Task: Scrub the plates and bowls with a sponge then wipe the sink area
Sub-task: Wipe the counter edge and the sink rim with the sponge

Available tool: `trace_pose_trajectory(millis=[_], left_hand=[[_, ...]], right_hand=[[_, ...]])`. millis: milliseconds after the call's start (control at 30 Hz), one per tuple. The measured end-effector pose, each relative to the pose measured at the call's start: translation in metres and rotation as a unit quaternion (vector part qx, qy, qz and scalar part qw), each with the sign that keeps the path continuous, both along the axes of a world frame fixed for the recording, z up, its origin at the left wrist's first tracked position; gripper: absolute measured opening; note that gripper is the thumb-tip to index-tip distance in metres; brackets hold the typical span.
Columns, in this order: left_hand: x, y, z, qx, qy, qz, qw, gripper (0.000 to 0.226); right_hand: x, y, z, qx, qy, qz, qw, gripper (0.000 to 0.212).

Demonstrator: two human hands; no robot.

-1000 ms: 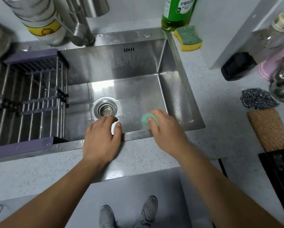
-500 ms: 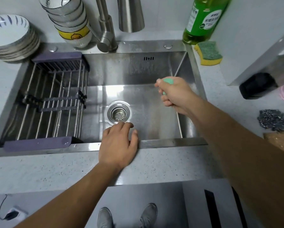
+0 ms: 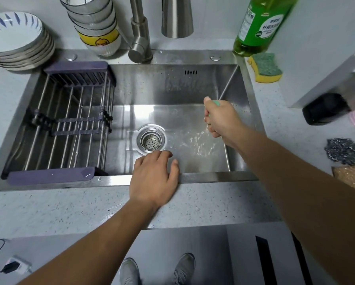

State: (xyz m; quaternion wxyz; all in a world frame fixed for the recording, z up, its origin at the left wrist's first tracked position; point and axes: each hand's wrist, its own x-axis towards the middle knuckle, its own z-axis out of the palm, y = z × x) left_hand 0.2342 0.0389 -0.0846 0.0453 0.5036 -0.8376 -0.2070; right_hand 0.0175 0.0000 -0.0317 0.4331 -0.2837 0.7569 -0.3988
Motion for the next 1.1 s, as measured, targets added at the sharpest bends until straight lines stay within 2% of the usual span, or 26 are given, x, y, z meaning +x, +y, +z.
trace_pose_trajectory(millis=[133, 233, 333, 400, 433, 567, 633, 700, 767, 833, 933, 967, 1100], left_hand=[[0.001, 0.0, 0.0, 0.005, 0.011, 0.003, 1.0, 0.051], [0.002, -0.001, 0.002, 0.014, 0.044, 0.014, 0.999, 0.05], [0.004, -0.001, 0.005, 0.023, 0.092, 0.033, 0.995, 0.047], [0.004, 0.0, 0.005, 0.022, 0.11, 0.03, 0.993, 0.045], [0.004, 0.0, 0.004, 0.023, 0.111, 0.026, 0.993, 0.042], [0.004, 0.0, 0.002, 0.026, 0.097, 0.011, 0.995, 0.032], [0.005, 0.001, 0.002, 0.02, 0.092, 0.001, 0.996, 0.031], [0.005, 0.0, 0.002, 0.015, 0.09, -0.009, 0.996, 0.033], [0.005, 0.0, 0.002, 0.015, 0.088, -0.015, 0.996, 0.033], [0.005, 0.0, 0.002, 0.018, 0.087, -0.02, 0.996, 0.032], [0.007, -0.001, 0.001, 0.023, 0.081, -0.031, 0.996, 0.031], [0.007, -0.002, 0.0, 0.027, 0.079, -0.03, 0.996, 0.032], [-0.006, -0.004, 0.003, 0.026, 0.089, -0.009, 0.996, 0.04]], right_hand=[[-0.007, 0.034, 0.007, 0.032, 0.128, 0.086, 0.987, 0.032], [0.016, 0.087, -0.003, -0.012, 0.281, 0.108, 0.954, 0.03], [0.077, 0.147, -0.024, 0.002, 0.436, 0.243, 0.866, 0.058], [0.103, 0.176, -0.041, 0.023, 0.492, 0.328, 0.807, 0.062], [0.103, 0.188, -0.048, 0.035, 0.506, 0.343, 0.791, 0.061], [0.033, 0.219, -0.056, 0.129, 0.569, 0.263, 0.769, 0.062], [-0.01, 0.224, -0.05, 0.207, 0.556, 0.189, 0.782, 0.072], [-0.014, 0.211, -0.047, 0.229, 0.533, 0.15, 0.801, 0.075], [0.026, 0.193, -0.05, 0.177, 0.55, 0.192, 0.793, 0.068], [0.07, 0.188, -0.054, 0.093, 0.548, 0.278, 0.783, 0.063], [0.062, 0.201, -0.054, 0.065, 0.543, 0.335, 0.767, 0.064], [0.043, 0.208, -0.054, 0.081, 0.553, 0.316, 0.767, 0.064], [-0.03, 0.215, -0.049, 0.224, 0.522, 0.142, 0.811, 0.074]])
